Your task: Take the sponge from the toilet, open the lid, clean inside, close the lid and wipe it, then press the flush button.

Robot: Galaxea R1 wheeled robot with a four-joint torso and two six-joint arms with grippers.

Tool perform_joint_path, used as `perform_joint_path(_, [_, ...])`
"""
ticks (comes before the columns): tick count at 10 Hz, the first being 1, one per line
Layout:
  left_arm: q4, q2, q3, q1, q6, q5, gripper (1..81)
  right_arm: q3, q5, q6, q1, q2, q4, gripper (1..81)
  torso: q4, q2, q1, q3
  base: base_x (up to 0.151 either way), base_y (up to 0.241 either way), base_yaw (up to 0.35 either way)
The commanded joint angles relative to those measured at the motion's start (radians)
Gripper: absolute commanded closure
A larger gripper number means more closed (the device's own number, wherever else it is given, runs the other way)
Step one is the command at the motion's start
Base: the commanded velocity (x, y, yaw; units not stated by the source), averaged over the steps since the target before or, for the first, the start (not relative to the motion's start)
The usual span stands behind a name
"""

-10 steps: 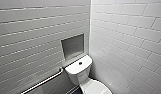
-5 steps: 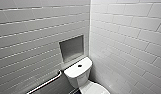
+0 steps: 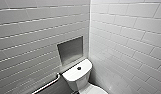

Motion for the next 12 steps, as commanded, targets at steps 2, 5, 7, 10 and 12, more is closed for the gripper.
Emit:
perform_joint_path(2, [-0.004,-0.001,-0.002,-0.018,0.001,0.042,1.0,0.005,-0.076,-0.005,0.011,-0.003,0.013,81.1,0.000,0.000,0.000,0.000,0.036,0.000,0.000])
perform_joint_path(5, [-0.004,-0.001,-0.002,-0.018,0.001,0.043,1.0,0.004,-0.081,-0.002,0.014,-0.006,0.013,81.1,0.000,0.000,0.001,0.000,0.000,0.000,0.000])
perform_joint_path(7, [-0.003,-0.009,-0.002,-0.018,-0.001,0.033,1.0,0.019,-0.086,0.000,0.013,-0.018,0.017,81.1,0.000,0.000,0.000,0.000,0.000,0.000,0.000])
perform_joint_path(10, [-0.004,-0.098,0.056,-0.009,-0.021,-0.096,1.0,0.200,-0.069,-0.002,-0.001,-0.110,0.008,81.1,0.000,0.000,0.000,0.000,0.000,0.000,0.000])
perform_joint_path(12, [-0.003,-0.118,0.086,0.011,-0.143,-0.082,1.0,0.407,-0.043,-0.002,-0.001,-0.233,0.009,81.1,0.000,0.000,0.000,0.000,0.000,0.000,0.000])
